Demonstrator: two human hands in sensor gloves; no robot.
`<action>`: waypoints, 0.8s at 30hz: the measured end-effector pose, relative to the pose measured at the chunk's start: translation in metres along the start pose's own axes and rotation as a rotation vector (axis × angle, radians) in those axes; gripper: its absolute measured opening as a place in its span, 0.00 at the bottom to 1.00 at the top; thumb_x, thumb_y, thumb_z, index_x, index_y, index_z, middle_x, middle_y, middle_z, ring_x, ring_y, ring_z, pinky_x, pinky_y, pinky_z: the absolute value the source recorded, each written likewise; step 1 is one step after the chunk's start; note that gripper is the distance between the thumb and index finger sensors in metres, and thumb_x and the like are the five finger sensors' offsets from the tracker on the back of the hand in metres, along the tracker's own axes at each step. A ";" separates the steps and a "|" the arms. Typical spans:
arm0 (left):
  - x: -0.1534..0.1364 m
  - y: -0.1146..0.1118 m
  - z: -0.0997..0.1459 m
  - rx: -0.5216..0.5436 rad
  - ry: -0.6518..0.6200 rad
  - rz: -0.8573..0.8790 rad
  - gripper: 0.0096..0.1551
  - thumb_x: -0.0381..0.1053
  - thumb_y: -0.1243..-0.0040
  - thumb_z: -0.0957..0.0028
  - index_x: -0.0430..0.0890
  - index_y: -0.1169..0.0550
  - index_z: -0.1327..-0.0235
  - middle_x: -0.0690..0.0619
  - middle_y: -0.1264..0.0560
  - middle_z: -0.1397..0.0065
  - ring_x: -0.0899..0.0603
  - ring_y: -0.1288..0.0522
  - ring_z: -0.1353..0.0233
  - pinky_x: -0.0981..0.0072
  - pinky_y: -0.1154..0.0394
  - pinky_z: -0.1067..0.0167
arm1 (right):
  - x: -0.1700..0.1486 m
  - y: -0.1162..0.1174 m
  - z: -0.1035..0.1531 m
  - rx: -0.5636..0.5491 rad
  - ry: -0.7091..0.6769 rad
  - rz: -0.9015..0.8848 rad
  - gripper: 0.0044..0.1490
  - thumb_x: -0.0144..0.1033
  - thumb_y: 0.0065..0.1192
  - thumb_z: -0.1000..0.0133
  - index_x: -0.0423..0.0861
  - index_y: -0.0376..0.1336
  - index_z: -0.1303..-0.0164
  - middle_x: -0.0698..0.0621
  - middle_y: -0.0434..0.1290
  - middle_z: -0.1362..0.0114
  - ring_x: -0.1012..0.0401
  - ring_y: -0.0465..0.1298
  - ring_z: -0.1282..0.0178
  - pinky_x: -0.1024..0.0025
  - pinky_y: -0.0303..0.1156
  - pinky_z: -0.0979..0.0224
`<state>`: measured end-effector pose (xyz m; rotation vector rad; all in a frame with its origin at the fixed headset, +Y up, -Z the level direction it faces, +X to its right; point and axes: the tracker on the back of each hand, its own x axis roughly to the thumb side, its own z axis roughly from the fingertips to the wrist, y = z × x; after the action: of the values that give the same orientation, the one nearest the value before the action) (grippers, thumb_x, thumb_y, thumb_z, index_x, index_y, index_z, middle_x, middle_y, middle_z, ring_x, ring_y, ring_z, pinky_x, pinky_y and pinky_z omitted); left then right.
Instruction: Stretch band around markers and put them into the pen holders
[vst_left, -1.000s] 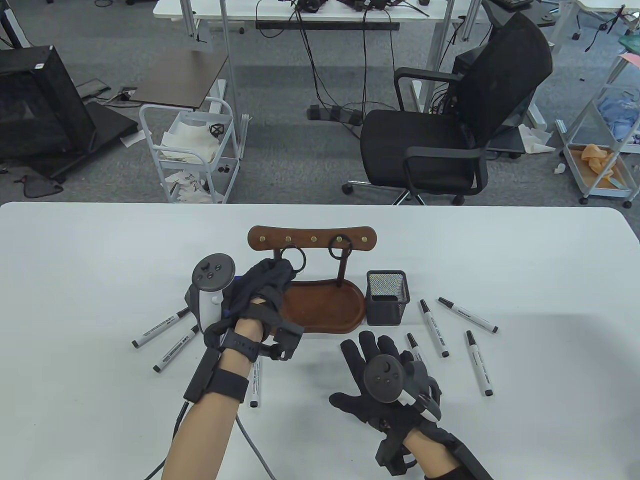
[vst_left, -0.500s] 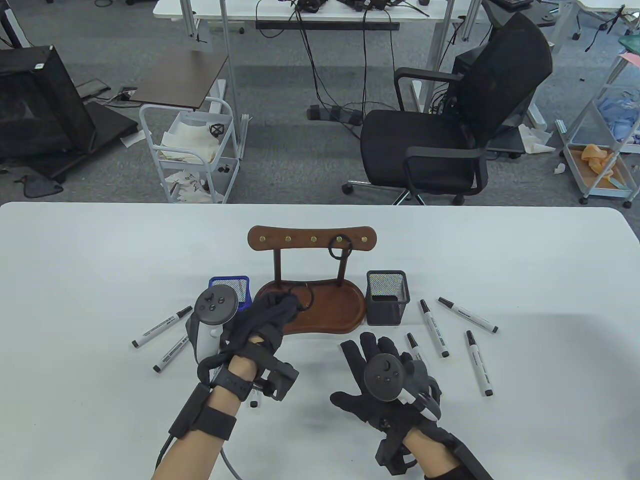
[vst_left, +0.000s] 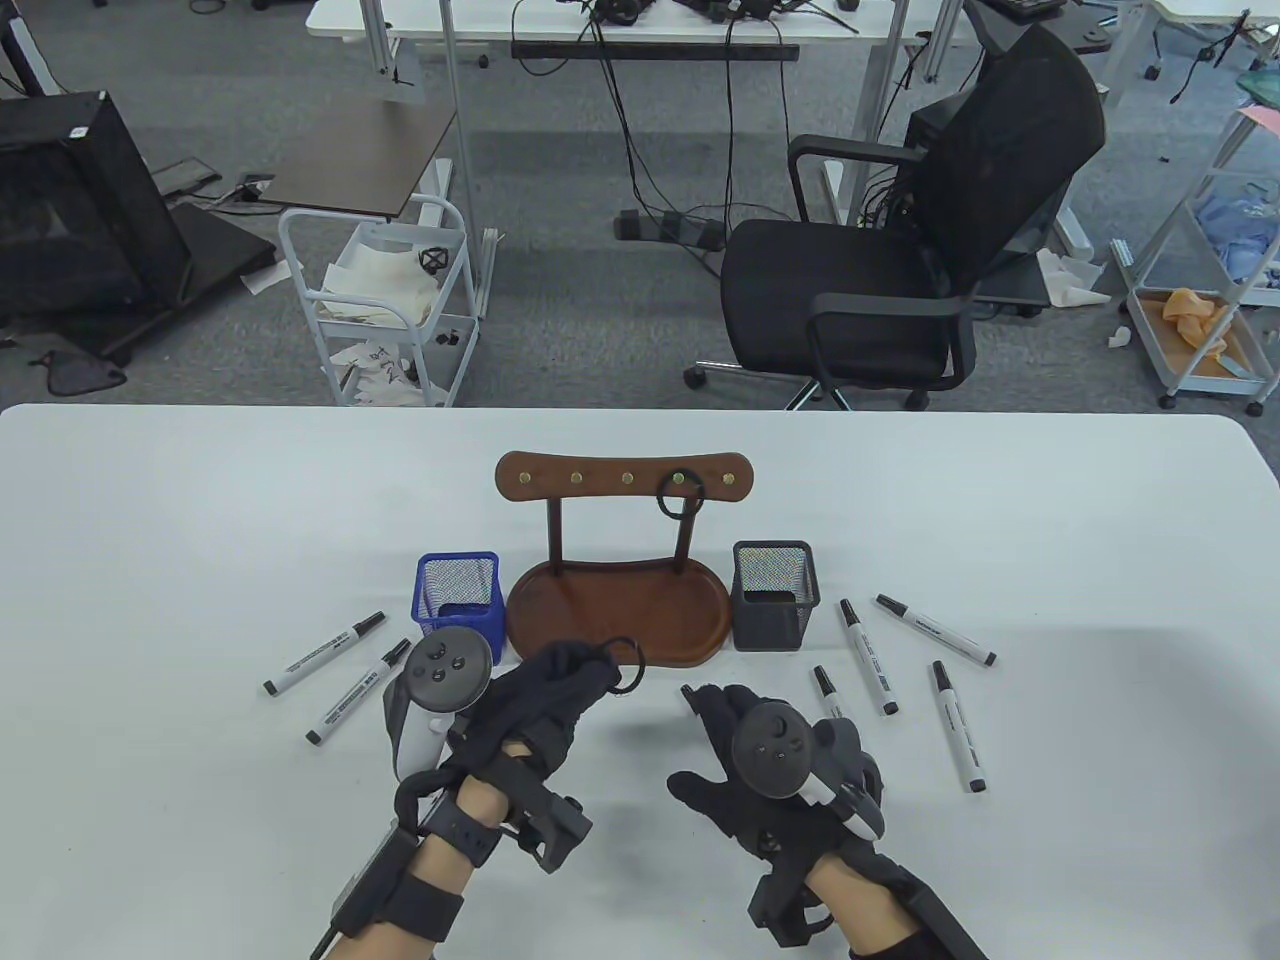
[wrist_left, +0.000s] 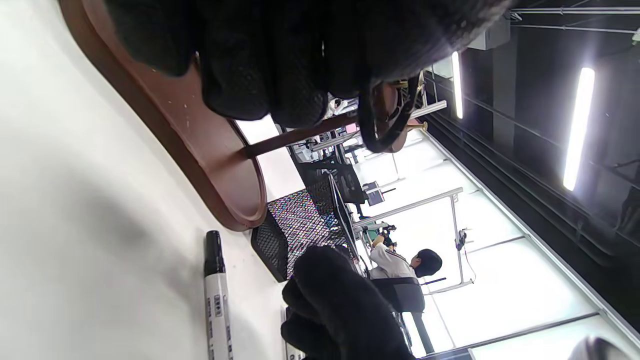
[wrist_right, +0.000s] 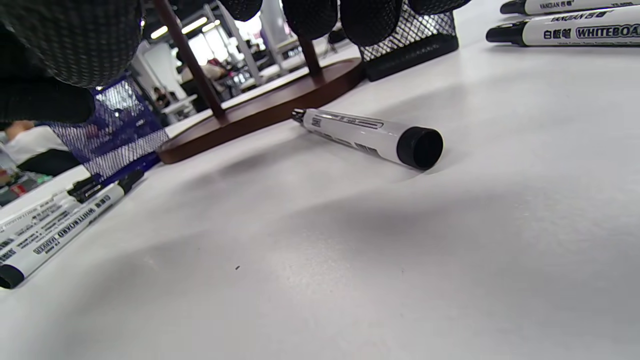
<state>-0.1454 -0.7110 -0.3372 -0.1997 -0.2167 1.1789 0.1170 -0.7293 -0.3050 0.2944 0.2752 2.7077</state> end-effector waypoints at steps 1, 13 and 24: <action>0.000 -0.002 0.001 -0.001 -0.008 -0.015 0.20 0.53 0.42 0.36 0.44 0.24 0.37 0.41 0.22 0.27 0.32 0.24 0.27 0.34 0.32 0.30 | 0.000 -0.001 0.000 -0.003 -0.005 -0.010 0.55 0.65 0.63 0.50 0.55 0.46 0.17 0.48 0.53 0.09 0.44 0.56 0.14 0.40 0.53 0.15; -0.019 -0.021 0.008 -0.066 -0.026 -0.038 0.19 0.53 0.42 0.36 0.46 0.23 0.38 0.43 0.19 0.32 0.35 0.22 0.31 0.35 0.31 0.31 | 0.002 -0.005 -0.005 0.052 -0.041 -0.280 0.45 0.59 0.60 0.46 0.54 0.52 0.21 0.52 0.65 0.21 0.53 0.68 0.27 0.50 0.64 0.21; -0.025 -0.026 0.014 -0.099 -0.025 -0.033 0.18 0.53 0.41 0.37 0.46 0.22 0.39 0.43 0.18 0.35 0.36 0.20 0.33 0.35 0.30 0.31 | 0.008 -0.005 -0.021 0.139 -0.032 -0.479 0.42 0.56 0.60 0.44 0.54 0.53 0.21 0.51 0.65 0.22 0.53 0.69 0.29 0.49 0.64 0.22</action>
<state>-0.1353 -0.7427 -0.3189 -0.2676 -0.2997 1.1397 0.1065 -0.7242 -0.3249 0.2709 0.4614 2.2143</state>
